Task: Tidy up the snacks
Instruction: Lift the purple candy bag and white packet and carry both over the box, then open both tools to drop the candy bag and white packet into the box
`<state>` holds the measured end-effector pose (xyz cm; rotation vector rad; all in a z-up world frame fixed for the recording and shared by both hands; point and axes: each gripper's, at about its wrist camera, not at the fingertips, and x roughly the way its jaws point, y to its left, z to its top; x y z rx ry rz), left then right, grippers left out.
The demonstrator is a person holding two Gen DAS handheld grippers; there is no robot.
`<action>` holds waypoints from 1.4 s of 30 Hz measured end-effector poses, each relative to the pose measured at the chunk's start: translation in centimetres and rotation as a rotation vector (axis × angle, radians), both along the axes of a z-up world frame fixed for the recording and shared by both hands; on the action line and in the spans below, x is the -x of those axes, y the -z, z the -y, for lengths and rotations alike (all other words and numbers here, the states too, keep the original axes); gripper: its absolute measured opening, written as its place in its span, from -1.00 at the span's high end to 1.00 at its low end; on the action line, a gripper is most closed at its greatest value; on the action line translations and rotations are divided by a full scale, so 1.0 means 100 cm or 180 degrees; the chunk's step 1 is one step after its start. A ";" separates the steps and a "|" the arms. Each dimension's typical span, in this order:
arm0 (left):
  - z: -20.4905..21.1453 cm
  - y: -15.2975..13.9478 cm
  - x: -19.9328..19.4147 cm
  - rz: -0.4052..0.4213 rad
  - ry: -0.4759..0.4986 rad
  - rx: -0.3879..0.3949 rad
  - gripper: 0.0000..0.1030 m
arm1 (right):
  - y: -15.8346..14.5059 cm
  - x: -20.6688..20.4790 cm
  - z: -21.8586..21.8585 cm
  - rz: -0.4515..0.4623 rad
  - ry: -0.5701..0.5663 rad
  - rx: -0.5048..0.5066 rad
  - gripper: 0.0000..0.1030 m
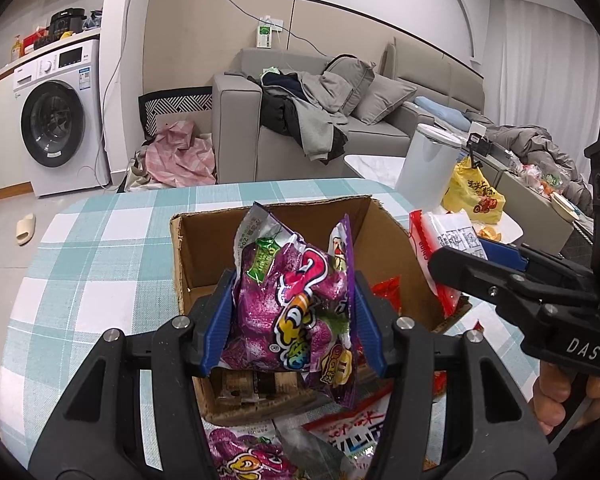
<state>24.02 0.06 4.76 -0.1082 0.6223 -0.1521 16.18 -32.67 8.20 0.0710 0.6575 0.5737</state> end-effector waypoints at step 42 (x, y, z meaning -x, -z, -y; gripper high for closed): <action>-0.024 -0.010 0.042 0.0080 -0.0273 -0.0043 -0.98 | -0.003 0.015 0.023 -0.0059 0.0252 0.0006 -0.99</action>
